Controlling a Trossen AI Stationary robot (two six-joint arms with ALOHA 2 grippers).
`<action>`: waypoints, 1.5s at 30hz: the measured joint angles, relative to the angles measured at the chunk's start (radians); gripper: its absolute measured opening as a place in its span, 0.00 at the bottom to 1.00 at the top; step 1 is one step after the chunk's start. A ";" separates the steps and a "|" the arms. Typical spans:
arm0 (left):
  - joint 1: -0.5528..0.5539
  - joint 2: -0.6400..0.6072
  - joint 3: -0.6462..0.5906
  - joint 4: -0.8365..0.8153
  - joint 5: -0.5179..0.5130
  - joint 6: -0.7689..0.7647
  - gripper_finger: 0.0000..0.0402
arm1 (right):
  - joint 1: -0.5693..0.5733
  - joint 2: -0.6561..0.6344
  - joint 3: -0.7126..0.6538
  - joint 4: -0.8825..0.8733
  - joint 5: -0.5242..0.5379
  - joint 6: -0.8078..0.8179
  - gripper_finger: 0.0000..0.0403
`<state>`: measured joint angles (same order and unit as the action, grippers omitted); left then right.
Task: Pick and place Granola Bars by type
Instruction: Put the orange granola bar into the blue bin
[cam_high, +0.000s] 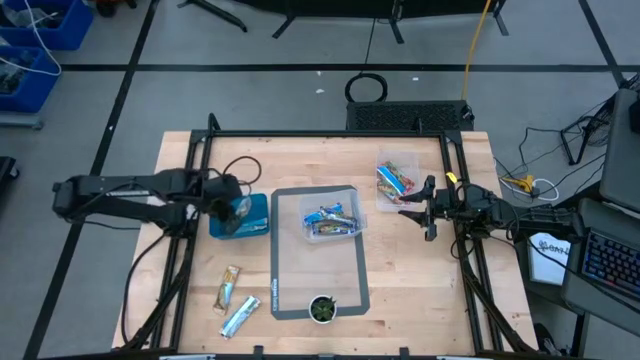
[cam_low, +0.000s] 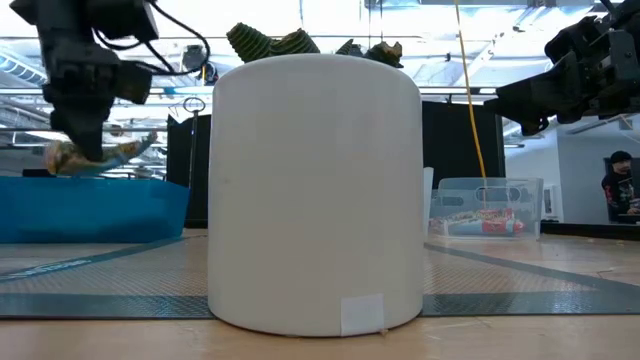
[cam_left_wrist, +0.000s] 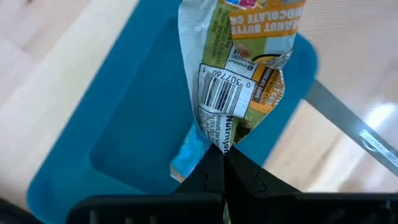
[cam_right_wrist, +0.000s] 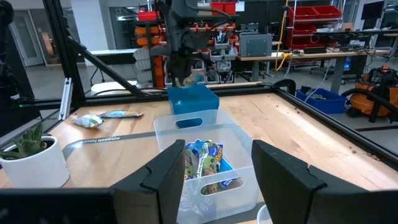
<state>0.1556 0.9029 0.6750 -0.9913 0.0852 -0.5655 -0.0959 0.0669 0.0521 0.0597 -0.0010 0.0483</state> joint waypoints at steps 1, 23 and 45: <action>0.015 0.013 0.000 0.000 -0.002 0.008 0.00 | 0.000 0.000 0.000 0.000 0.000 0.000 0.44; 0.138 0.205 0.000 0.085 0.031 0.138 0.00 | 0.000 0.000 0.000 0.000 0.000 0.000 0.44; 0.137 0.205 0.000 0.041 0.071 0.111 0.00 | 0.000 0.000 0.000 0.000 0.000 0.000 0.44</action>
<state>0.2924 1.1080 0.6750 -0.9505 0.1561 -0.4541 -0.0960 0.0666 0.0521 0.0597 -0.0010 0.0482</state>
